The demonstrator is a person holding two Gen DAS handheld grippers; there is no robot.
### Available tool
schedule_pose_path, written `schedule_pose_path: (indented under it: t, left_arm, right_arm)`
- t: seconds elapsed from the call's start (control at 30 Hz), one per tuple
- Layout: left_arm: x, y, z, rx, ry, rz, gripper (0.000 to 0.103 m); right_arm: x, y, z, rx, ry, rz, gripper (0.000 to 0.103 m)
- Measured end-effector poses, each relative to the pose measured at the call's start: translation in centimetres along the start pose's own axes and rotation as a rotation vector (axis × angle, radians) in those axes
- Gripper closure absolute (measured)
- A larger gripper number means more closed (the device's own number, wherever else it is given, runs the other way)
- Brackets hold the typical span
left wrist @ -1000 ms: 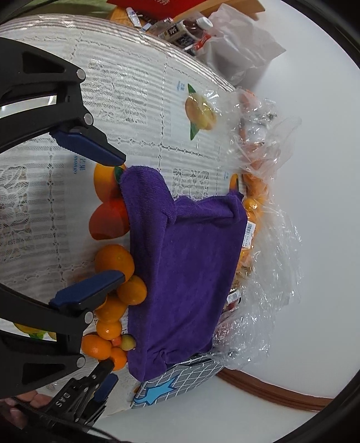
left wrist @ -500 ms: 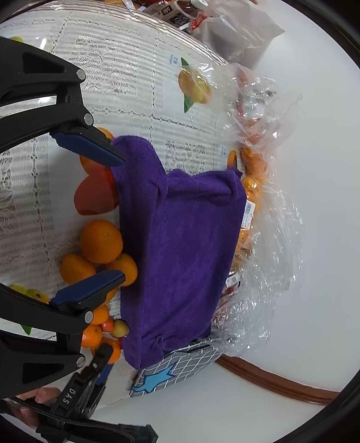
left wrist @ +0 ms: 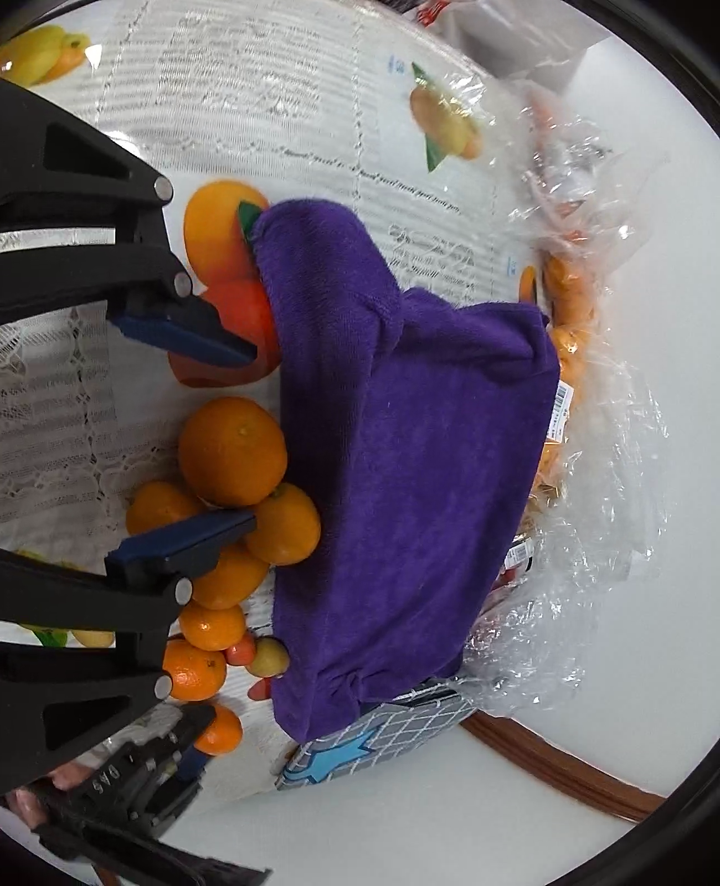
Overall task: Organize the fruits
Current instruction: 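Close the right gripper on a large orange while the left gripper grasps another orange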
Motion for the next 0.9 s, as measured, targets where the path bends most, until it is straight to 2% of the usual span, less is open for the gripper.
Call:
schedule_pose_path:
  t: [0.1,0.27,0.4,0.5,0.6,0.77,0.9]
  left_arm:
    - [0.1,0.3,0.3,0.039,0.002,-0.016,0.065]
    - [0.5,-0.8,-0.3,0.031,0.010,-0.006,0.065]
    - [0.6,-2.2,-1.3,-0.096,0.049,0.028,0.065]
    - [1.0,-1.8,-1.3,-0.134,0.085,0.017,0.065]
    - [1.3,-1.5,-1.1,-0.136,0.086,0.034,0.064]
    - [1.8,-1.4,-1.1,-0.099,0.062,0.067,0.060]
    - [1.9,-1.3,-0.6,-0.122,0.079,0.080,0.060]
  right_arm:
    - [0.6,0.9,-0.2,0.013,-0.009,-0.015,0.060]
    - [0.8,0.7,-0.5,0.014,-0.027,-0.010,0.061]
    - [0.8,0.5,-0.2,0.010,-0.018,-0.004,0.061]
    - [0.9,0.6,-0.1,0.013,-0.014,-0.011,0.061]
    - [0.9,0.7,-0.2,0.021,-0.024,-0.016,0.061]
    - [1.1,0.6,-0.2,0.023,-0.029,-0.015,0.061]
    - [1.0,0.5,0.1,0.010,-0.009,-0.005,0.062]
Point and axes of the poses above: each gripper's, at about its wrist camera, not at the fingertips, and y roughly the way its jaws point, z to its right, x to its underside, the point moved 6 cm from there along y, roughly the way its jaws point, and after that the axes turned 1 degree about x, right-handed, at the moved point
